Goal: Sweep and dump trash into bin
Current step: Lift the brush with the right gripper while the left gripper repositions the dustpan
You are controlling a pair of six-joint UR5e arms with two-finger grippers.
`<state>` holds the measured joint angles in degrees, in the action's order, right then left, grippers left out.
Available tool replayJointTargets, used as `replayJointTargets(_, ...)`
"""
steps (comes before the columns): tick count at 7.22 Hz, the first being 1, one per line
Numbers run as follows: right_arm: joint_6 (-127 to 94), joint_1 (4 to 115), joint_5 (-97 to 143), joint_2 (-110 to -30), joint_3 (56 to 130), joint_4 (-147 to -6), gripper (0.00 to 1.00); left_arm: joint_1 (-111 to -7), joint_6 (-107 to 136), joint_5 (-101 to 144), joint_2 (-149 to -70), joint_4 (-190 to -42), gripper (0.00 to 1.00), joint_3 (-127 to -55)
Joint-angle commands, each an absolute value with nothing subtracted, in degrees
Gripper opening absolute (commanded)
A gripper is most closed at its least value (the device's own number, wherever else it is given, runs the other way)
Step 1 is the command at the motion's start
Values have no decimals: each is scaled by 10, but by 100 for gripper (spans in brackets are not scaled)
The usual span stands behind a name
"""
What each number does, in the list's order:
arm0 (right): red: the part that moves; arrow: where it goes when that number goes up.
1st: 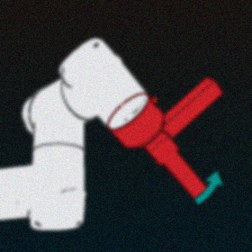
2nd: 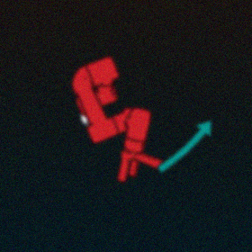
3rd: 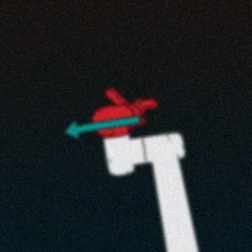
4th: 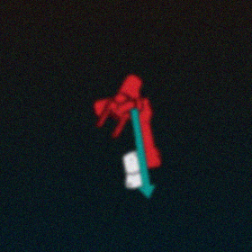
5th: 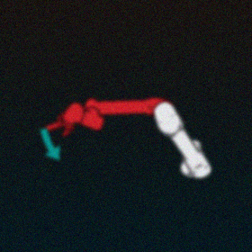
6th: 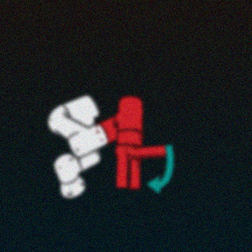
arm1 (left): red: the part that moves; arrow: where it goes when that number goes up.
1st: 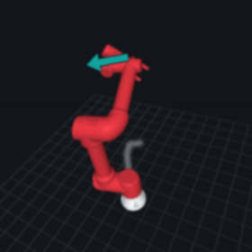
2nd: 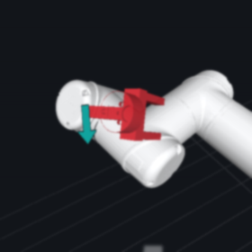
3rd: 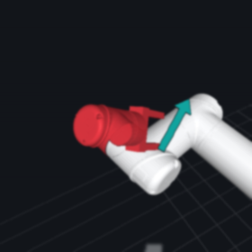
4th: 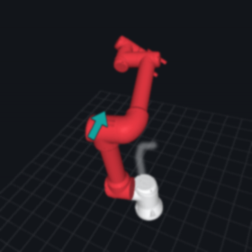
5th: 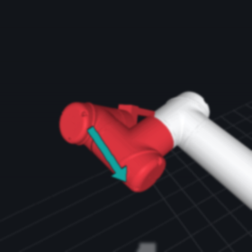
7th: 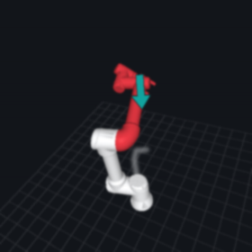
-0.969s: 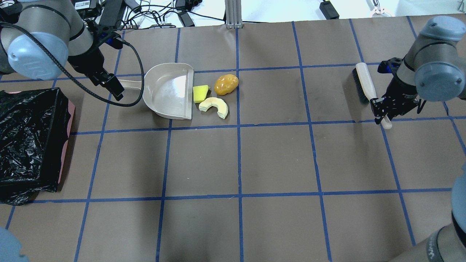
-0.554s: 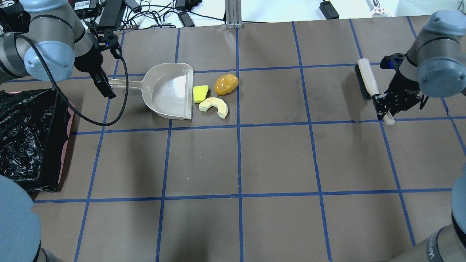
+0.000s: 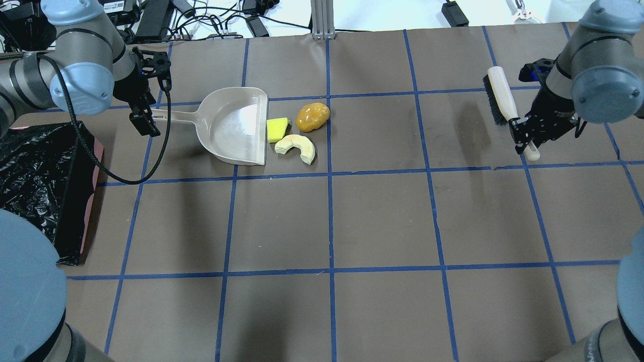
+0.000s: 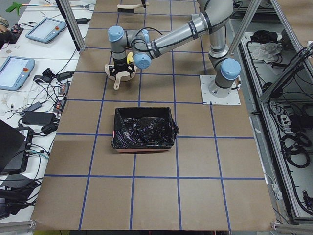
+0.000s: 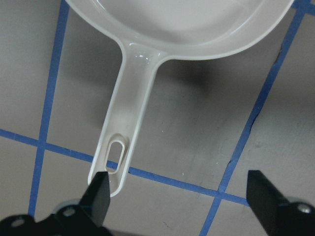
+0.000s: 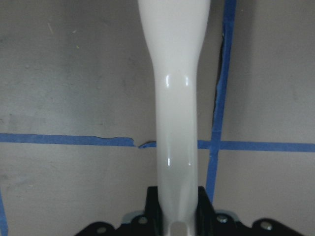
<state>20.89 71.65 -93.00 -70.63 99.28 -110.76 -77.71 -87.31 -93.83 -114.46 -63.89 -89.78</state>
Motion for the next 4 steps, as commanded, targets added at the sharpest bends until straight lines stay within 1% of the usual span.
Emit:
replayJointTargets(1, 158, 758, -903, -707, 992, -1106, 0, -777, -909, -938, -1164, -637, 100, -878)
replayJointTargets(4, 131, 814, -882, -711, 992, -1108, 0, -779, -966, -933, -1200, -621, 100, -855)
